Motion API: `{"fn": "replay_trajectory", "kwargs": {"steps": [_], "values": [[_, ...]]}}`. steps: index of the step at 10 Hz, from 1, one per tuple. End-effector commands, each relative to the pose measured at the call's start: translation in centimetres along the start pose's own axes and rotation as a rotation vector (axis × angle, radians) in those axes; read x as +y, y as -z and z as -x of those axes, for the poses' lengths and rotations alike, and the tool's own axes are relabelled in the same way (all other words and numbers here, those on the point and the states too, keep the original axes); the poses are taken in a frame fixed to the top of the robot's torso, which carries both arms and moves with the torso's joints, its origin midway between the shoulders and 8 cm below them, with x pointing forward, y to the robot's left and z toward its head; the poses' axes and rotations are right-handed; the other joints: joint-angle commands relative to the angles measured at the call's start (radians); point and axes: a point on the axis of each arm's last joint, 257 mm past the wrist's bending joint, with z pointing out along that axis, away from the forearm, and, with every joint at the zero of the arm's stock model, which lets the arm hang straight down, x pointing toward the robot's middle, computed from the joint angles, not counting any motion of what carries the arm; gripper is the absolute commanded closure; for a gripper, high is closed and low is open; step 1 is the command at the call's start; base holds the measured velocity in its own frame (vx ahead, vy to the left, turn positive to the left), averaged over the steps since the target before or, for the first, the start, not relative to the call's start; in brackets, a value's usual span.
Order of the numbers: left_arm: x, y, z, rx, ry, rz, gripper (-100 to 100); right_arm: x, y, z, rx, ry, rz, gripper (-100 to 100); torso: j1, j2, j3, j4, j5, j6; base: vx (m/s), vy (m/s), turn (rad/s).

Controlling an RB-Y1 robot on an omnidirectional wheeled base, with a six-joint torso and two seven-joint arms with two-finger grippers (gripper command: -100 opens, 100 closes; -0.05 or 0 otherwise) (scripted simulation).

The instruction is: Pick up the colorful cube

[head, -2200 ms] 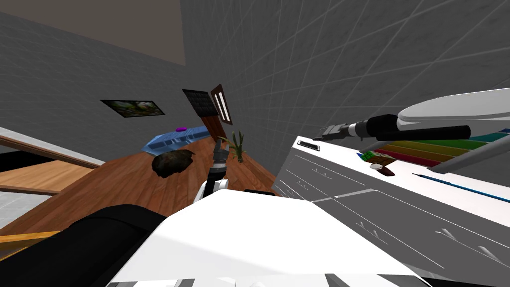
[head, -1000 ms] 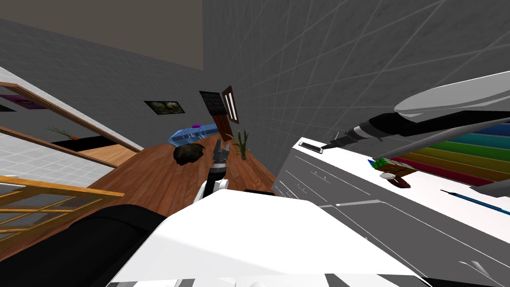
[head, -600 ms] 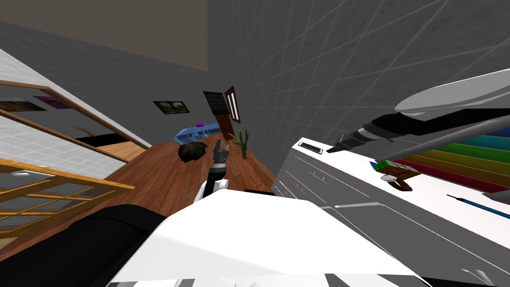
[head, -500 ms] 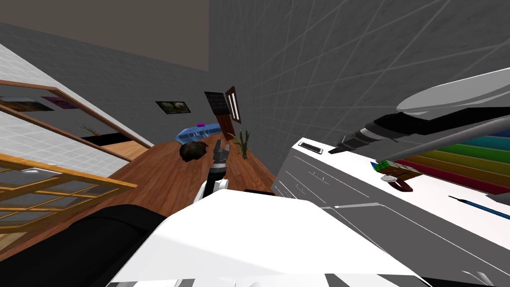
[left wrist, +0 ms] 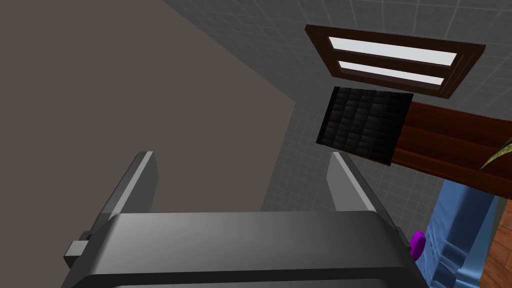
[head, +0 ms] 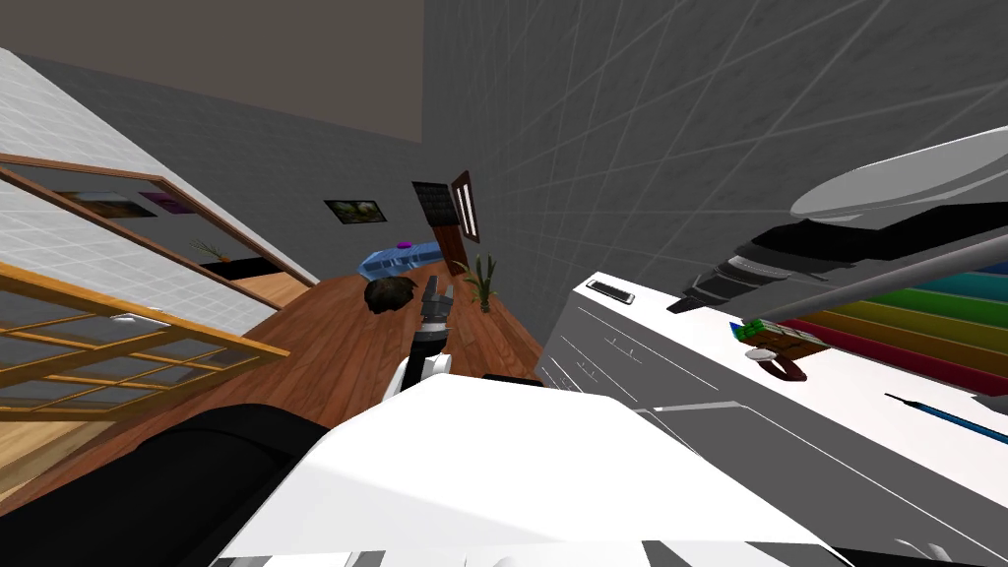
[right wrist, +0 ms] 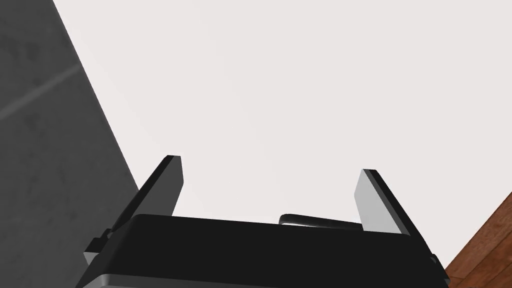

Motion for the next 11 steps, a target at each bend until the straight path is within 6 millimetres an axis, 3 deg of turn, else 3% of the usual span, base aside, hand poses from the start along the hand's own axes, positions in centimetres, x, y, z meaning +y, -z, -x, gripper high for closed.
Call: {"fn": "replay_trajectory", "kwargs": {"steps": [1, 7, 10, 11], "values": [[0.0, 0.0, 0.0, 0.000, 0.000, 0.000, 0, 0.2, 0.2, -0.8, 0.028, -0.019, 0.017, -100, 0.000, 0.000, 0.000, 0.000, 0.000, 0.000, -0.030, -0.043, 0.046], [0.0, 0.0, 0.0, 0.000, 0.000, 0.000, 0, 1.4, 2.2, -5.5, 0.204, -0.148, 0.074, -100, -0.001, 0.001, 0.001, 0.000, 0.000, 0.000, -0.047, -0.059, 0.066], [0.0, 0.0, 0.0, 0.000, 0.000, 0.000, 0, 1.5, 2.4, -6.1, 0.229, -0.167, 0.080, -100, 0.000, 0.002, 0.001, 0.001, 0.000, 0.000, -0.051, -0.045, 0.008], [0.0, 0.0, 0.0, 0.000, 0.000, 0.000, 0, 1.6, 2.5, -6.2, 0.232, -0.169, 0.083, 0, 0.002, 0.000, 0.000, 0.000, 0.000, 0.000, 0.000, 0.000, 0.000]]}}
